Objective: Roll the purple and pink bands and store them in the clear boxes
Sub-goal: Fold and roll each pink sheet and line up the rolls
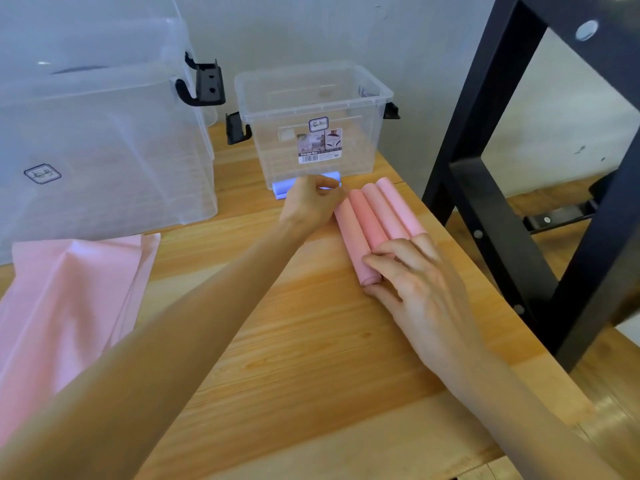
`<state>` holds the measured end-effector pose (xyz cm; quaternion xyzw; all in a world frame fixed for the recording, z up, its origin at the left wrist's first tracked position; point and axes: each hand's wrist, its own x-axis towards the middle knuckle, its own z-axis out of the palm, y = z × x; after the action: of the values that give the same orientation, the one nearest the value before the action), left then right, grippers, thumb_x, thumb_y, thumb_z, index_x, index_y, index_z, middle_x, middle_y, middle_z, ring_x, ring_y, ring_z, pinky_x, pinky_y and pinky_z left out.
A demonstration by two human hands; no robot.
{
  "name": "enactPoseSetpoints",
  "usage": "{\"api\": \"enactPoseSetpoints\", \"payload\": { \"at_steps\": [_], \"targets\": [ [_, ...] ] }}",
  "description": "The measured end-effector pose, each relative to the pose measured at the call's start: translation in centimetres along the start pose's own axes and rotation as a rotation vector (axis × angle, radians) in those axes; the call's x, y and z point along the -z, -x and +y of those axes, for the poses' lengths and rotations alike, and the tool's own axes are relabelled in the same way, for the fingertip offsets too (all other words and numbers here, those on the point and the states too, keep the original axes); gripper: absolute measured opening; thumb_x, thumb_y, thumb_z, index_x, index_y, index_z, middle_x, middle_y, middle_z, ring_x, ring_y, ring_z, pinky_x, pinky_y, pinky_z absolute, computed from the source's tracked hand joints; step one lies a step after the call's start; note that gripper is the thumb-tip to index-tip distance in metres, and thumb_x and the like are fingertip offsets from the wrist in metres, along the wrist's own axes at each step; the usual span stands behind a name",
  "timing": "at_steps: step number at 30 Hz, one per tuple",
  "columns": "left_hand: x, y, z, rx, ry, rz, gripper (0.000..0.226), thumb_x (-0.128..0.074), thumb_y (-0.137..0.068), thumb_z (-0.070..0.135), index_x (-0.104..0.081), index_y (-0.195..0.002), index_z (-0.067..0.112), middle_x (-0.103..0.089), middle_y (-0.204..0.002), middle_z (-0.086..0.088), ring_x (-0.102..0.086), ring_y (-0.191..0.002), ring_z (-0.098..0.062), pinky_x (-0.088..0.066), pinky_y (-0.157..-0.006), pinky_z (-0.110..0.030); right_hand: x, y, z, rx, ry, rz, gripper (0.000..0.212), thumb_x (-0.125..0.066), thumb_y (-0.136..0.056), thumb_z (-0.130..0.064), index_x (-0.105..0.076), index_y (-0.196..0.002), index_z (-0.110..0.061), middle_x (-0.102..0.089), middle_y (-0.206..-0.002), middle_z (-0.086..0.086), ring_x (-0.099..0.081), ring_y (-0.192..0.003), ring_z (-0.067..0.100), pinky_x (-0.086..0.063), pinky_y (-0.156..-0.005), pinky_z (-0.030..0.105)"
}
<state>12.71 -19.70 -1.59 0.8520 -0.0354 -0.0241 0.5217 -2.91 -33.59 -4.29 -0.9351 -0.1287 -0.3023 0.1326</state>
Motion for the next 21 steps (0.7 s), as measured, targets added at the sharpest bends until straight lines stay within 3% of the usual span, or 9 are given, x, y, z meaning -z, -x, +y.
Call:
{"api": "enactPoseSetpoints", "payload": {
  "at_steps": [2, 6, 9, 15, 21],
  "targets": [
    [-0.3, 0.4, -0.2, -0.066, -0.069, -0.001, 0.029, -0.055, -0.099, 0.023, -0.065, -0.124, 0.012, -0.070, -0.111, -0.002, -0.063, -0.096, -0.015, -0.051, -0.087, -0.025, -0.1, -0.2, 0.7, 0.040, -0.001, 0.002, 0.032, -0.086, -0.068, -0.018, -0.076, -0.098, -0.011, -0.070, -0.101, 0.000, -0.058, -0.094, 0.026, -0.045, -0.081, 0.038],
    [-0.7, 1.1, -1.0, -0.143, -0.162, -0.004, 0.033, -0.051, -0.101, 0.020, -0.060, -0.131, 0.012, -0.065, -0.127, 0.000, -0.059, -0.111, -0.011, -0.039, -0.083, -0.015, 0.1, -0.3, 1.7, 0.070, -0.013, 0.004, 0.030, -0.087, -0.068, -0.017, -0.076, -0.095, -0.013, -0.072, -0.098, -0.004, -0.060, -0.092, 0.025, -0.031, -0.082, 0.030],
    [-0.6, 1.0, -1.3, -0.140, -0.140, 0.002, 0.032, -0.053, -0.100, 0.022, -0.062, -0.130, 0.014, -0.066, -0.127, 0.000, -0.056, -0.104, -0.006, -0.035, -0.078, -0.009, 0.0, -0.4, 1.8, 0.076, -0.026, 0.019, 0.028, -0.088, -0.068, -0.017, -0.076, -0.093, -0.014, -0.072, -0.096, -0.005, -0.058, -0.094, 0.022, -0.030, -0.084, 0.029],
    [-0.5, 1.2, -1.3, -0.154, -0.180, -0.021, 0.032, -0.053, -0.100, 0.024, -0.060, -0.131, 0.016, -0.065, -0.124, 0.002, -0.056, -0.105, -0.006, -0.036, -0.079, -0.011, -0.4, -0.5, 1.9, 0.041, -0.094, 0.011, 0.026, -0.085, -0.071, -0.014, -0.076, -0.096, -0.013, -0.073, -0.097, -0.002, -0.061, -0.091, 0.024, -0.035, -0.085, 0.029],
    [-0.7, 1.6, -1.4, -0.152, -0.214, -0.081, 0.044, -0.050, -0.102, 0.027, -0.048, -0.144, 0.016, -0.060, -0.133, -0.003, -0.055, -0.123, -0.017, -0.041, -0.100, -0.025, -0.5, -0.3, 1.7, 0.028, -0.100, 0.006, 0.027, -0.085, -0.071, -0.013, -0.076, -0.097, -0.011, -0.072, -0.096, -0.001, -0.060, -0.089, 0.024, -0.035, -0.084, 0.025]
  ]
}}
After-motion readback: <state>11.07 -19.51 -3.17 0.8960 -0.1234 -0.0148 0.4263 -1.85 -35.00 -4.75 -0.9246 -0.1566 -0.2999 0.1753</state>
